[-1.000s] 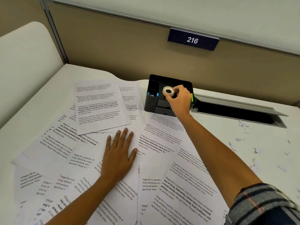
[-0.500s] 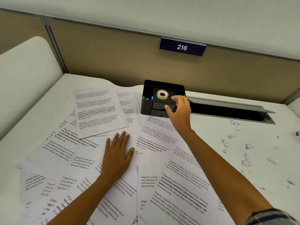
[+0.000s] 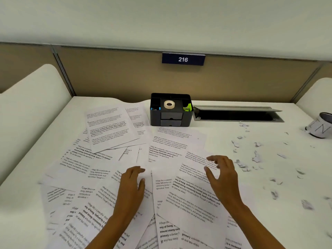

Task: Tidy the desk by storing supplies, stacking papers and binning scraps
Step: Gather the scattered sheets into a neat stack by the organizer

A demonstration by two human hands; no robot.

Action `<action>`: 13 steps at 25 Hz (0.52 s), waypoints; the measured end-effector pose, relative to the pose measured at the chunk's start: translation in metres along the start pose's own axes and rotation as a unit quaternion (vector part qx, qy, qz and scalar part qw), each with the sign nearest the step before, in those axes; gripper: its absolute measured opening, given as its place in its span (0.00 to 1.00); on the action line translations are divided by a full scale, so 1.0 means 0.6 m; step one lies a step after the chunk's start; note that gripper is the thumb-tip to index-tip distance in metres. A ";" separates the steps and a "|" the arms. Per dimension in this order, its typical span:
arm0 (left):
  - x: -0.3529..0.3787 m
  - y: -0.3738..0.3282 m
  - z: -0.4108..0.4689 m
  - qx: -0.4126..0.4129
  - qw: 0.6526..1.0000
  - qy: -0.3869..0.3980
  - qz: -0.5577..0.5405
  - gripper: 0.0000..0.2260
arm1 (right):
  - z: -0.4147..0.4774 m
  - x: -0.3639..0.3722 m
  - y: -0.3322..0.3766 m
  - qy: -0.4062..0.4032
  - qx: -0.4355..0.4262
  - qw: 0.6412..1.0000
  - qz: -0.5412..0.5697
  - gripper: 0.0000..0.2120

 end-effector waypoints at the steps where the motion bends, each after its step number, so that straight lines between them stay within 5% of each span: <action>1: -0.007 -0.004 -0.014 -0.006 1.000 0.000 -0.003 0.13 | -0.021 -0.016 -0.008 -0.001 0.013 1.000 -0.003 0.15; 6: -0.015 -0.014 -0.080 -0.059 0.997 0.043 0.001 0.15 | -0.131 -0.081 -0.056 0.010 0.153 0.986 -0.062 0.17; 10: 0.000 -0.034 -0.126 -0.121 0.988 0.091 0.008 0.21 | -0.189 -0.113 -0.100 0.044 0.269 0.936 -0.220 0.24; 13: 0.009 -0.049 -0.146 -0.142 0.983 0.113 0.018 0.23 | -0.203 -0.114 -0.107 0.066 0.277 0.930 -0.231 0.26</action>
Point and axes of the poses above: each hand's wrist, its own z-axis towards the middle knuckle, its own x-axis out of the palm, y = z × x, the point moved 6 cm from there along z, towards the middle knuckle, and after that the axes turned 14 degrees about -y, right-handed, at the moved point
